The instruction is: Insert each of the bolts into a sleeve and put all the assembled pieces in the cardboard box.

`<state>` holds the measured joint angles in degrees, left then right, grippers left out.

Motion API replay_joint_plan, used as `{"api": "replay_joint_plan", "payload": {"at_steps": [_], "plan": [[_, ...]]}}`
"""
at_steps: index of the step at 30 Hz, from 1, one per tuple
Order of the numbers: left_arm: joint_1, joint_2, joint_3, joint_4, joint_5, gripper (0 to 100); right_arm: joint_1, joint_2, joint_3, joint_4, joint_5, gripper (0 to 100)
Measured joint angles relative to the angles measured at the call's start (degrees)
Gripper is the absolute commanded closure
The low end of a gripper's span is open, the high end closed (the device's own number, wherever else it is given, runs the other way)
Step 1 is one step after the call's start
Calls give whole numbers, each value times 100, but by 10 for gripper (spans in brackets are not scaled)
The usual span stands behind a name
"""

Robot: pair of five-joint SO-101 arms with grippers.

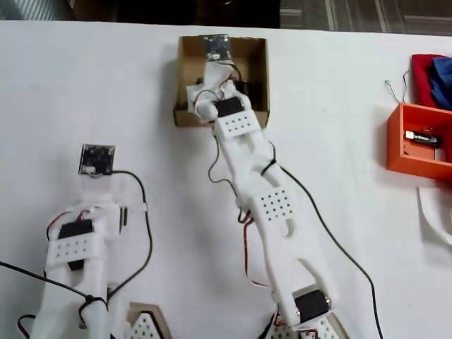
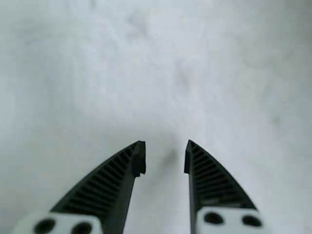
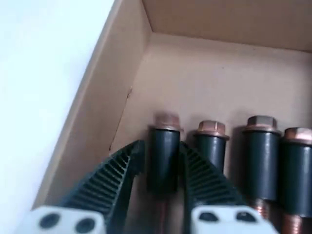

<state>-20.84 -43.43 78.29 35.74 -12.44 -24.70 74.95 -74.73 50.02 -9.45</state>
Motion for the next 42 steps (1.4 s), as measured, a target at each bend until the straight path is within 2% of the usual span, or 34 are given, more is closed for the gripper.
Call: {"api": "replay_joint_plan", "payload": {"at_steps": [13,19,23,33,36,42], "plan": [[0,0,0,0,0,843,123,-9,-308,18,0,914],[0,0,-273,193,0,843,352,-501,-1451,1108,0,914],[0,0,-1433,1415,0,843,475,-1345,-1793,1943,0,914],[0,0,-5565,6022,9,843,607,-3420,-1829,4888,0,915],[-70,-79,-6057,6444,9,843,747,-4053,-1829,5011,0,915],[-281,-1116,-6145,6567,9,843,914,-5916,-1204,5020,0,915]]}}
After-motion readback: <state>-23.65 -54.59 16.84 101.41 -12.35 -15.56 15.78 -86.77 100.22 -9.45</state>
